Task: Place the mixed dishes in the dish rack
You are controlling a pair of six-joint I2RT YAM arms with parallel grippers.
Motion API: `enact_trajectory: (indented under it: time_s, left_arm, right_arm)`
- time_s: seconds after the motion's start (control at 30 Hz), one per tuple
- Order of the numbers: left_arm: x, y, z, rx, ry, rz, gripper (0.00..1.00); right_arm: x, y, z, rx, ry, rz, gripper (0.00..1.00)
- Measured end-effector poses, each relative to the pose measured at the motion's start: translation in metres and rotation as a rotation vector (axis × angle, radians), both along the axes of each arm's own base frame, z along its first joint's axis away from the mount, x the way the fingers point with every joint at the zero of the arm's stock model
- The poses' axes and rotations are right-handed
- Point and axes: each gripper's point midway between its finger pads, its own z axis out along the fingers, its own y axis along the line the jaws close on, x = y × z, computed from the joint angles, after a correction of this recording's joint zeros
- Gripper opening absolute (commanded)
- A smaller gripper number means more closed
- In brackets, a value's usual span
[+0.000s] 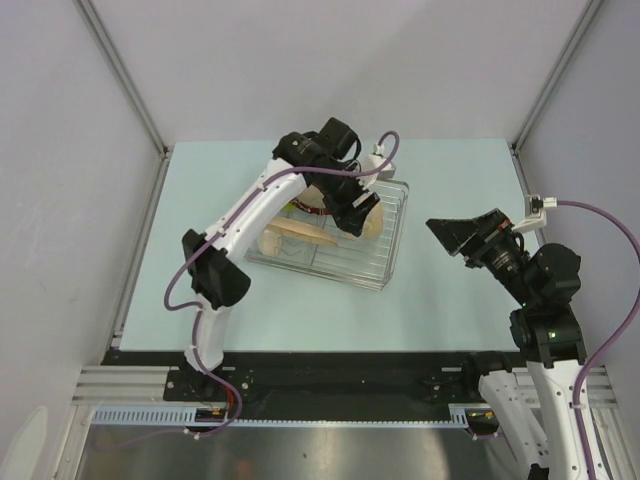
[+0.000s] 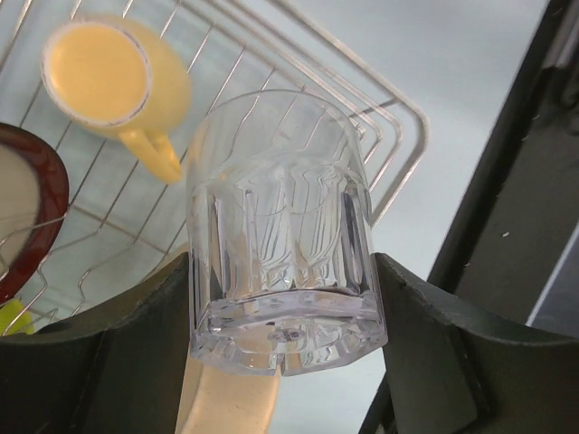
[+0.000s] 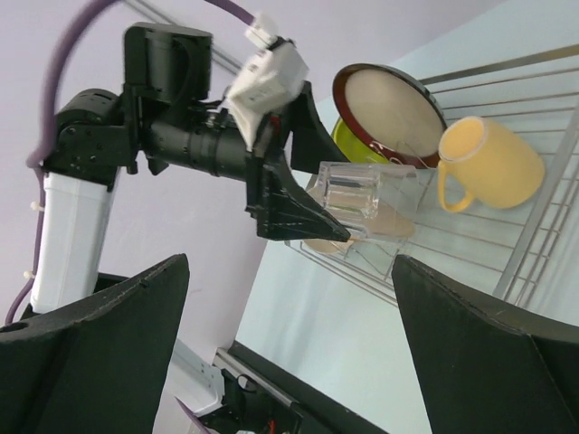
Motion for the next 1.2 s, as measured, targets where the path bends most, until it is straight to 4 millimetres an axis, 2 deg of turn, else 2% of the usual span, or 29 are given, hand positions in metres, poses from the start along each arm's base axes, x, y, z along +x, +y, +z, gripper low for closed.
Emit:
enact_trajectory:
  time_s: [0.13,0.3,0.7,0.83,1.2]
  left_arm:
    - [0.006,0.006,-0.032,0.114,-0.007,-0.03,0.0]
    - [0.007,0.006,-0.054,0.201,-0.037,-0.086,0.0]
    - [-0.02,0.007,-0.106,0.378,-0.032,-0.205,0.0]
    - [-0.021,0.006,-0.118,0.416,-0.037,-0.217,0.0]
    - [-0.005,0.0,-0.139,0.458,-0.096,-0.203,0.01]
  right_arm:
    - [-0.003,-0.005,-0.005,-0.004,0.02,-0.031,1.0]
    - [-0.003,-0.01,-0.011,-0.018,0.036,-0.058,1.0]
    - [-0.005,-0.013,-0.02,-0.027,0.062,-0.074,1.0]
    - [-0.005,-0.012,-0.023,-0.027,0.067,-0.074,1.0]
    - [-0.005,-0.012,-0.025,-0.024,0.071,-0.074,1.0]
